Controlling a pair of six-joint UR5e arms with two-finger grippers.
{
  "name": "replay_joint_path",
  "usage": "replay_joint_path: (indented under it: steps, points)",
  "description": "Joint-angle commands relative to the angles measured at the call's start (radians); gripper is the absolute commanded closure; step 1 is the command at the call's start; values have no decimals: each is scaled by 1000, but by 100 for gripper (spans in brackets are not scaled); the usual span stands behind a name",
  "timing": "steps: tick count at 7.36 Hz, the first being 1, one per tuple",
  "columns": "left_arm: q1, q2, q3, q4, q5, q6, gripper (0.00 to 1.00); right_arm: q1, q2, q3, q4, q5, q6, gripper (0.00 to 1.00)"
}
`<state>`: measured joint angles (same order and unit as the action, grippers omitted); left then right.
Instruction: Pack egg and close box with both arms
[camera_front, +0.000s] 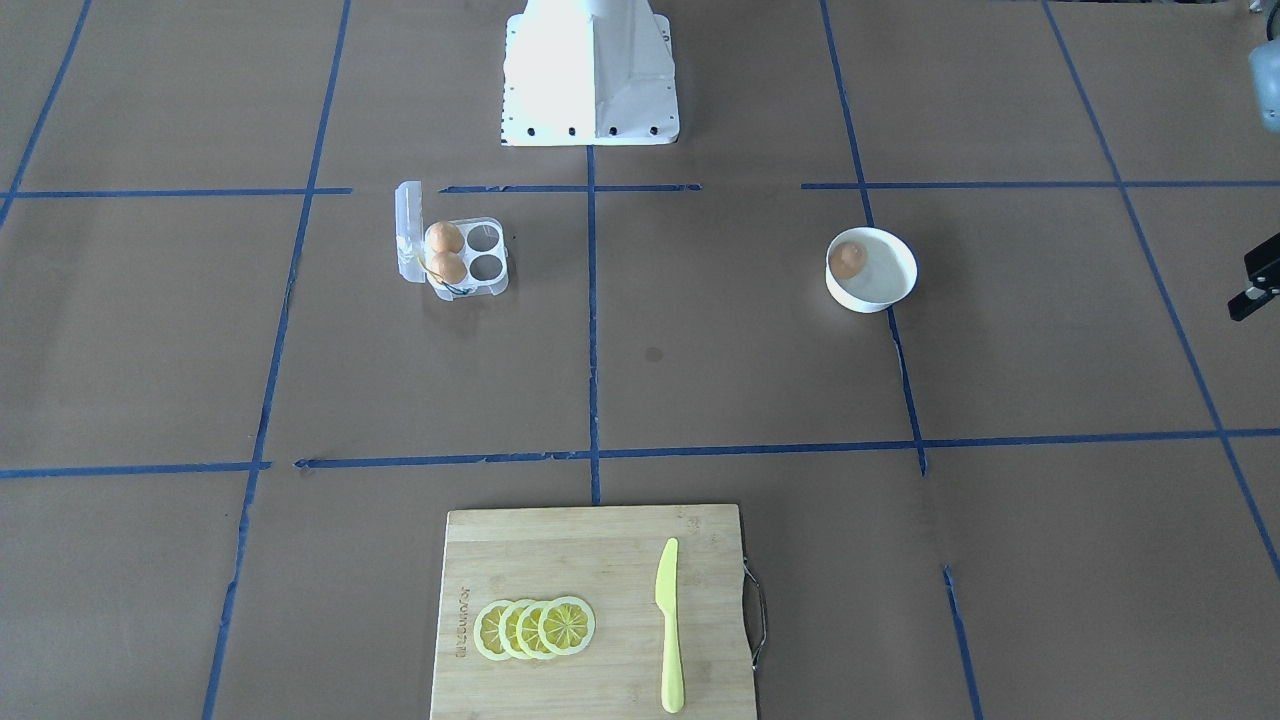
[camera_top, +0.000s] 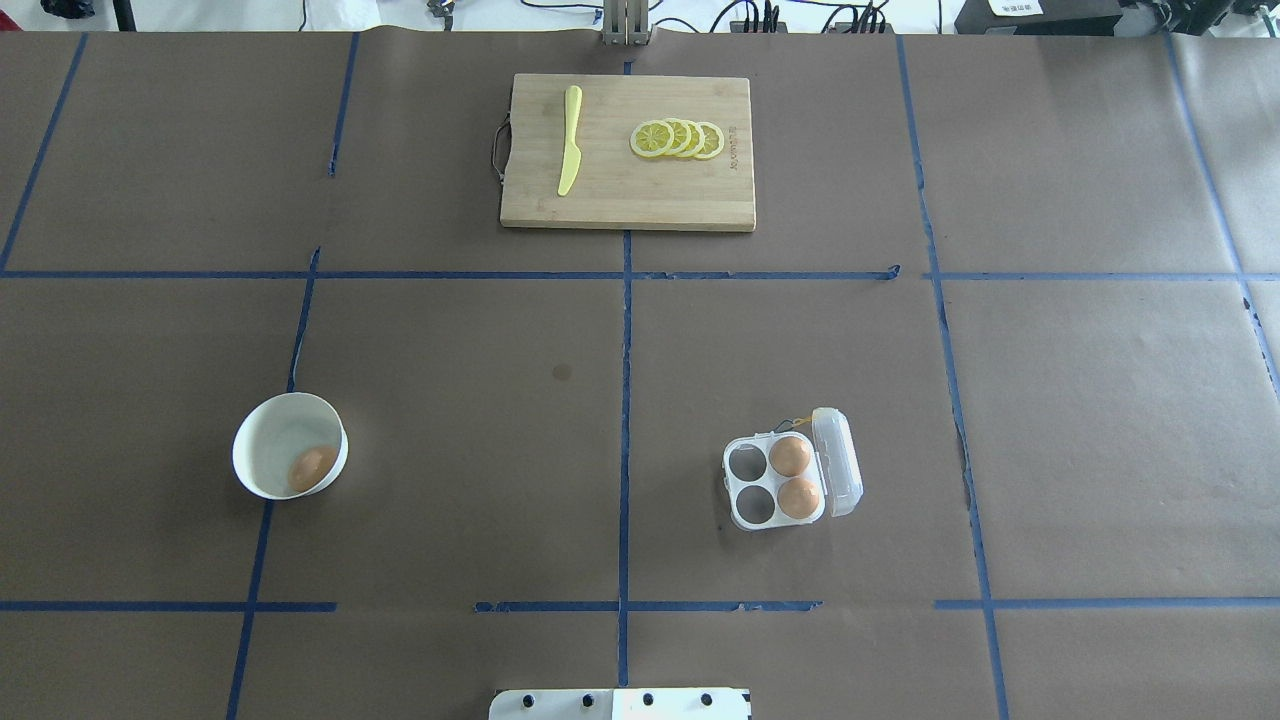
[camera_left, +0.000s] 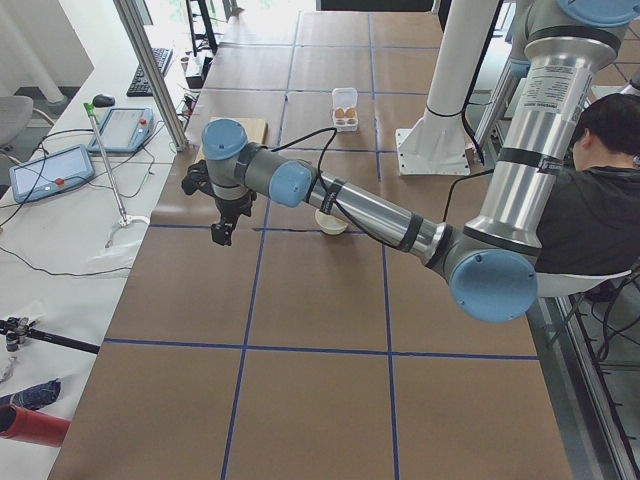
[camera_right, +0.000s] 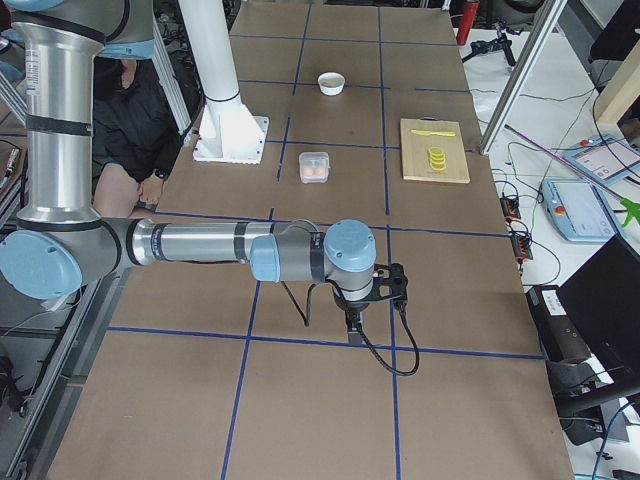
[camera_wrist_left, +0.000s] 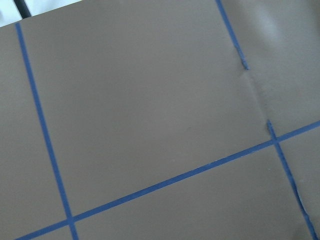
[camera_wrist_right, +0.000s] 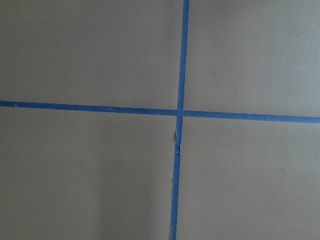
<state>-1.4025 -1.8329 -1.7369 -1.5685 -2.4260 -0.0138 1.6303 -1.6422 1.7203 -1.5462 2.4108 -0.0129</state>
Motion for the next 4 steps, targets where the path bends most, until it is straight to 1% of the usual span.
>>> replay_joint_path:
  steps: [1, 2, 3, 4]
  points:
    - [90, -23, -39, 2, -39, -43, 0, -4, 7, -5, 1, 19, 5, 0]
    - [149, -20, -90, 2, -30, -240, 0, -4, 8, -5, 1, 19, 5, 0]
    - [208, -13, -148, 4, 55, -397, 0, -4, 10, -4, 1, 19, 5, 0]
    - [270, 32, -205, 4, 88, -523, 0, -4, 10, -1, 3, 19, 7, 0]
